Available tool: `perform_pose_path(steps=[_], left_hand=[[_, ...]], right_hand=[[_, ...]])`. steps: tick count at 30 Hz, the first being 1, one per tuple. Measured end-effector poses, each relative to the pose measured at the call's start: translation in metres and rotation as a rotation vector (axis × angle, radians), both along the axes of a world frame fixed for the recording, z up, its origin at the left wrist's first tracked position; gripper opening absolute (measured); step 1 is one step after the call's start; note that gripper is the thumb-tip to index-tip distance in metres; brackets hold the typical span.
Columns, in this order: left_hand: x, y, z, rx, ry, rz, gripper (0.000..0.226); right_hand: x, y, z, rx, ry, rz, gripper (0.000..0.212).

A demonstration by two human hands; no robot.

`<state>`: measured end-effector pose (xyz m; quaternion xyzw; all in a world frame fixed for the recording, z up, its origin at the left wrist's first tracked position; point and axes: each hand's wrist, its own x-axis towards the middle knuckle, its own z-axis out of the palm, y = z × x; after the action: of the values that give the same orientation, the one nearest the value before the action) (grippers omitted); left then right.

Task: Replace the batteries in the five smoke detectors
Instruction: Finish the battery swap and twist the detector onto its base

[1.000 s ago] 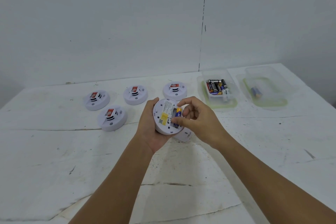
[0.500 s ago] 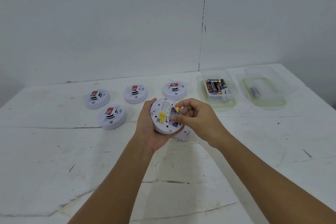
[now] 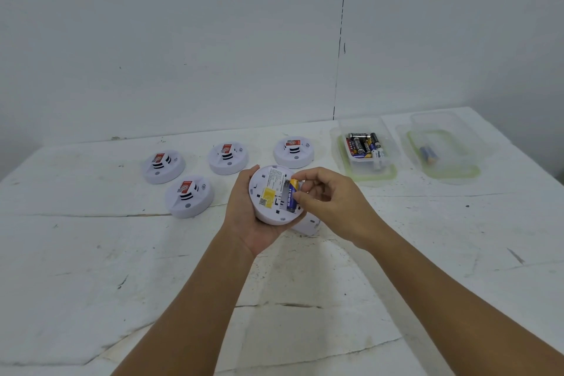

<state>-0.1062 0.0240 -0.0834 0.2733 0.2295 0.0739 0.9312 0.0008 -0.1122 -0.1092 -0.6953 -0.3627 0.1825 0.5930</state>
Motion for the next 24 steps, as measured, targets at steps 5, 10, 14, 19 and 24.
perform_pose_path(steps=[5, 10, 14, 19, 24], left_hand=[[-0.0015, 0.0019, 0.002, -0.028, -0.014, -0.009, 0.051], [-0.0017, 0.0011, 0.0021, -0.05, -0.027, -0.037, 0.05], [-0.0005, 0.0022, 0.0004, -0.052, -0.034, -0.043, 0.051], [0.0002, 0.004, -0.0028, -0.05, -0.026, -0.041, 0.053], [0.0035, 0.0074, -0.0063, -0.057, -0.011, -0.03, 0.05]], right_hand=[[0.0006, 0.0043, 0.0019, 0.001, 0.017, -0.005, 0.023], [-0.0027, 0.0096, 0.0017, 0.014, 0.052, -0.06, 0.029], [-0.0035, 0.0097, -0.0005, 0.007, 0.042, -0.077, 0.031], [-0.0031, 0.0097, -0.0025, 0.004, 0.037, -0.081, 0.03], [-0.0028, 0.0082, -0.0039, 0.014, 0.019, -0.081, 0.024]])
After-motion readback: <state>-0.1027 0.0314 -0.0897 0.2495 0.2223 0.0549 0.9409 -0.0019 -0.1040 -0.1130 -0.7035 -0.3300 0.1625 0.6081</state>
